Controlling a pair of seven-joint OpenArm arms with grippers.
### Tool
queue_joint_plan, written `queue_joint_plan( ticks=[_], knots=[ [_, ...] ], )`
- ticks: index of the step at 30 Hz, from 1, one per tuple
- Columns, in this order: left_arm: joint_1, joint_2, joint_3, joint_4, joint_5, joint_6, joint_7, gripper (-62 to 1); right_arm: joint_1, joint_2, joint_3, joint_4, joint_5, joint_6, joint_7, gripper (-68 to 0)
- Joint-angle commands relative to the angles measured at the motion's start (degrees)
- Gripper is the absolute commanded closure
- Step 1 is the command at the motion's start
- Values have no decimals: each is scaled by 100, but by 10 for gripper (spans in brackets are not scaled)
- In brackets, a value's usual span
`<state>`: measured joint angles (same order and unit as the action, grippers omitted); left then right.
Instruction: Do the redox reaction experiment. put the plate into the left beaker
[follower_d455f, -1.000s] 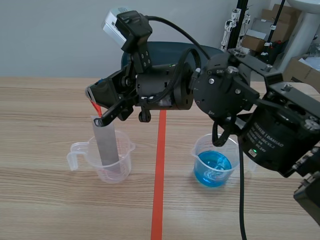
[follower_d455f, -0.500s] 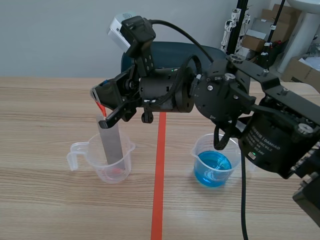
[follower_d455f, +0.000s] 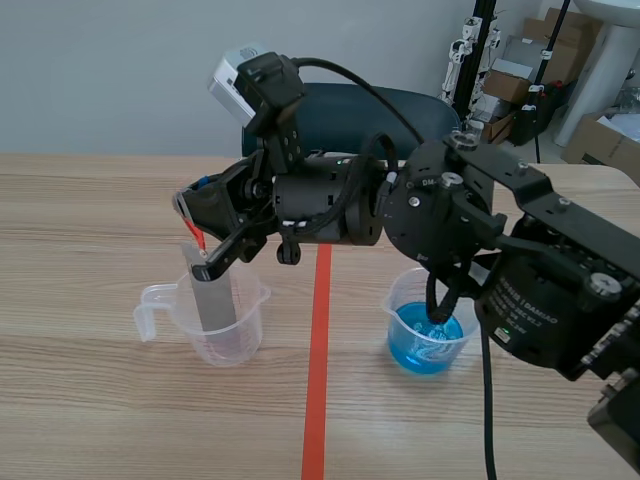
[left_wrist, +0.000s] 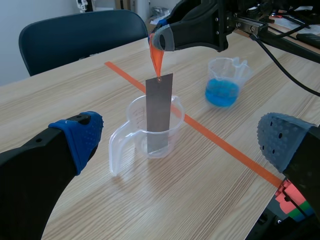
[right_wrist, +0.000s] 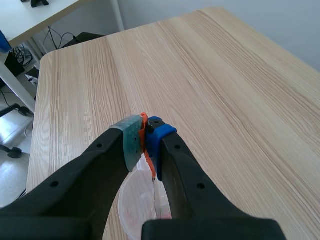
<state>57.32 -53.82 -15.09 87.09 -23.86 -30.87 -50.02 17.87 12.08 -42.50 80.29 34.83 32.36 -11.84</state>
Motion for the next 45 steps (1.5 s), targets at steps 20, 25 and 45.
queue_joint_plan(
  ticks=[20,25,45],
  knots=[
    [9,-20,-48,61,-42,-11,-208,-623,101,-35,7,52,22,-208,350,-615],
    [-7,-20,-46,61,-48,-17,-205,-623,120,-37,7,52,-20,-476,387,-679],
    [-7,-20,-46,61,-55,-15,-205,-623,131,-118,7,52,-273,-498,391,-679]
  ],
)
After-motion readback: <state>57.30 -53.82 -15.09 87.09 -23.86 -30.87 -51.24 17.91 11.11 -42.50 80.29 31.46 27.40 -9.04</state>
